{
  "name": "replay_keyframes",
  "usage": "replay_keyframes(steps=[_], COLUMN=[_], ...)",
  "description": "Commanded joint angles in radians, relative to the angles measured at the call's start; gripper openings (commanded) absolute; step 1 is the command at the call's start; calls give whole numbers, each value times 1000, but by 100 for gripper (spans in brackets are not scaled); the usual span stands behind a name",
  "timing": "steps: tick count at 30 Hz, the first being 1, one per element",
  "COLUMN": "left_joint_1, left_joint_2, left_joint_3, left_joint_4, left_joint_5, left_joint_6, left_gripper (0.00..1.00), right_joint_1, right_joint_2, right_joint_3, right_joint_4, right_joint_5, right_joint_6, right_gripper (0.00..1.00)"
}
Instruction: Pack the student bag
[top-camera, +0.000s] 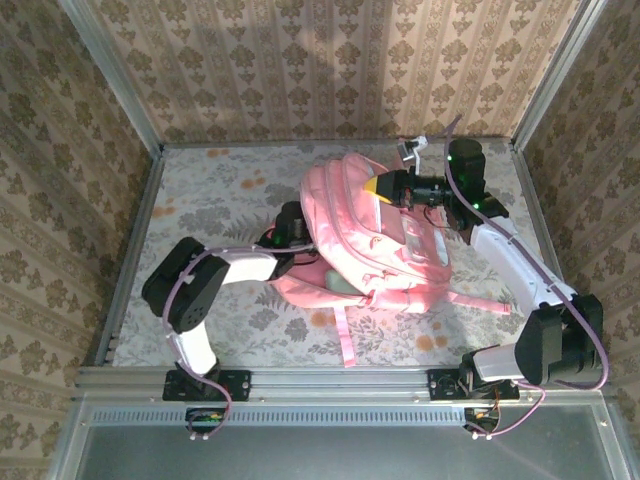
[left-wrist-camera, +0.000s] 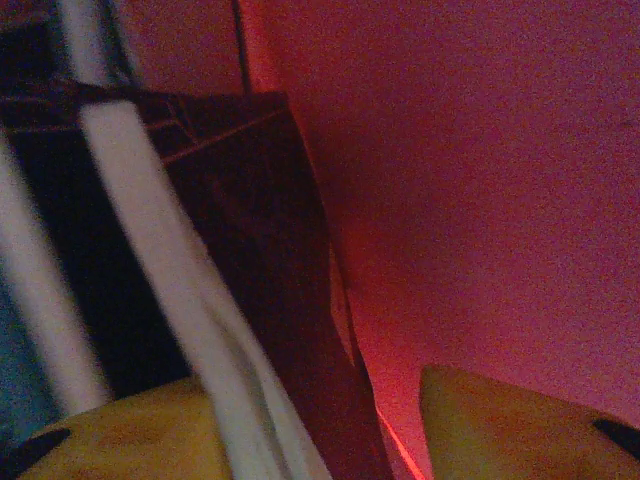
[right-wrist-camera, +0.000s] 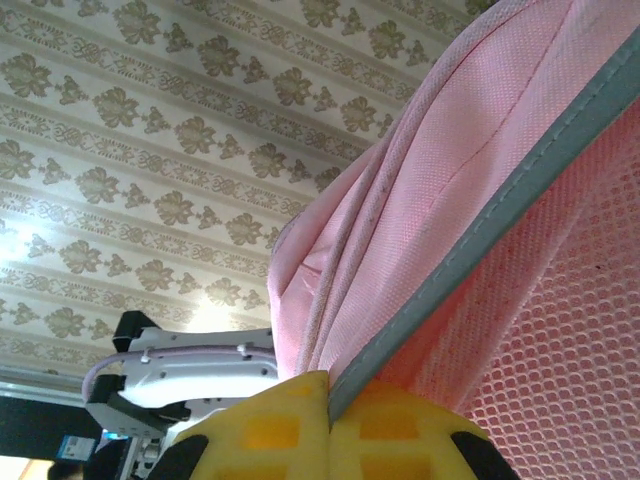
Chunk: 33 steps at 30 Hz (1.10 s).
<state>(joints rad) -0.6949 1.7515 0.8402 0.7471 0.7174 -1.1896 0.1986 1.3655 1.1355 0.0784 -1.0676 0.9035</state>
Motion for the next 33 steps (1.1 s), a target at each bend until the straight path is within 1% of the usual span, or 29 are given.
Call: replay_keyframes(steps=[1, 3, 6, 9, 12, 15, 18, 19, 21, 23, 25, 27, 30, 33], left_joint_1=[28, 39, 65, 94, 126, 174, 231, 283, 329, 360, 374, 374, 347, 257], left_joint_2=[-106, -155, -224, -297, -397, -511, -639, -685, -769, -855, -914, -945, -947, -932], left_joint_3=[-29, -54, -109, -159, -191, -212, -230, -231, -226, -211, -203, -191, -172, -157], left_joint_4=[-103, -140, -158, -176, -268, -467, -674, -743, -874, -1000, -1072, -1116, -1157, -1191], left_joint_5=[-18, -16, -19, -18, -30, -85, -166, -191, -241, -310, -351, -352, -321, -345], left_joint_6=[84, 113, 118, 123, 154, 217, 266, 282, 324, 374, 399, 417, 444, 485], left_gripper=[57, 60, 63, 64, 63, 62, 59, 58, 56, 56, 55, 54, 51, 48], right_joint_1=[-9, -17, -27, -31, -34, -34, -32, -28, -17, 20, 70, 118, 175, 221], right_joint_2=[-86, -92, -94, -92, -95, -96, -100, -100, -100, -87, -61, -26, 18, 93], right_joint_3=[24, 24, 14, 8, 5, 5, 6, 4, 2, 9, 24, 19, 15, 7], right_joint_4=[86, 61, 58, 47, 20, -12, -59, -73, -113, -170, -210, -186, -155, -104], right_joint_5=[13, 29, 44, 58, 78, 108, 166, 188, 260, 345, 431, 511, 643, 764], right_joint_6=[-55, -70, -69, -75, -94, -118, -153, -163, -186, -227, -258, -237, -193, -128], right_gripper=[0, 0, 0, 0, 0, 0, 0, 0, 0, 0, 0, 0, 0, 0])
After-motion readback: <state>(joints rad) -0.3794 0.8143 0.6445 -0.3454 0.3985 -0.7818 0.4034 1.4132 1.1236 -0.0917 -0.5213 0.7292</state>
